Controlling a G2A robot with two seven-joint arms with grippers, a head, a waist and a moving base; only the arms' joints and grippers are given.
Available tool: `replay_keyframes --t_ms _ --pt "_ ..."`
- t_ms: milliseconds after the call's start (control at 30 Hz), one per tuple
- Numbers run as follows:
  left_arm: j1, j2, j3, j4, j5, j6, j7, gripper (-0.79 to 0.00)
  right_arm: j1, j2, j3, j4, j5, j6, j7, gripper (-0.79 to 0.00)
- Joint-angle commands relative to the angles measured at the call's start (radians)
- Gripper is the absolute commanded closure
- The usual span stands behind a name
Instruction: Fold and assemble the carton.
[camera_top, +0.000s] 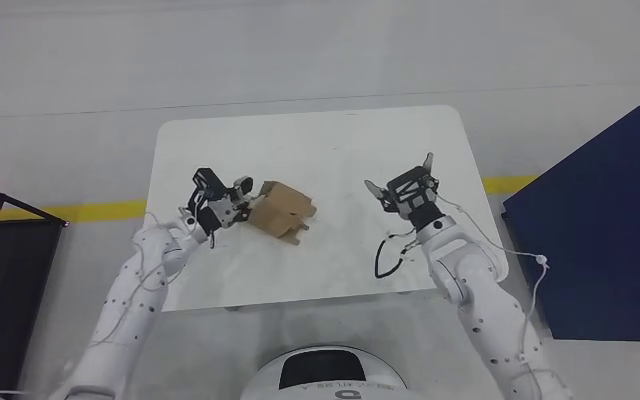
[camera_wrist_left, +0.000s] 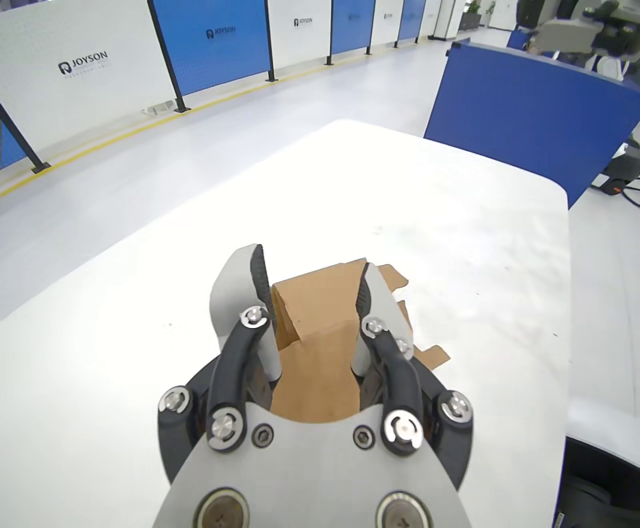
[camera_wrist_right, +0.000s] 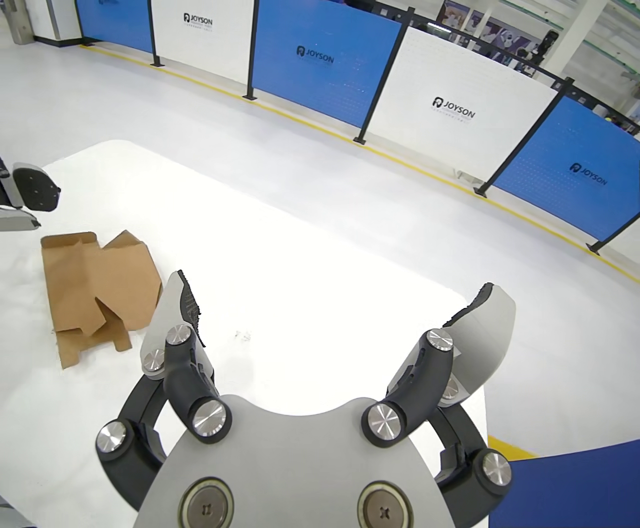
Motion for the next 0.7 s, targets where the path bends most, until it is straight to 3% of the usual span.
replay_keyframes --t_ms 0,100,133,167,367,500,667 --pt "-0.008 0.000 0.006 -0.010 0.000 -0.006 -0.002 0.000 0.001 -0.001 0.004 0.001 0.012 0.007 -0.007 -0.785" --pt "-0.008 0.004 0.001 -0.018 -0.022 -0.043 -0.029 -0.015 -0.007 -0.002 0.015 -0.003 0.026 0.019 -0.021 -0.785" --pt "-0.009 0.007 -0.005 -0.014 -0.029 -0.065 -0.056 -0.542 -0.009 -0.003 0.017 -0.004 0.027 0.020 -0.025 -0.785" --pt "-0.011 0.010 -0.015 -0.012 -0.041 -0.081 -0.080 -0.785 -0.011 -0.003 0.018 -0.005 0.027 0.021 -0.028 -0.785" --pt "0.051 0.041 -0.094 -0.045 0.014 -0.157 -0.119 -0.785 -0.002 -0.007 0.007 0.006 0.016 0.022 -0.025 -0.785" --pt "0.127 0.067 -0.151 -0.099 0.150 -0.181 -0.026 -0.785 0.012 -0.010 -0.008 0.020 0.003 0.024 -0.019 -0.785" --pt "0.238 0.099 -0.159 -0.188 0.444 -0.122 0.127 -0.785 0.020 -0.013 -0.013 0.026 0.002 0.024 -0.017 -0.785"
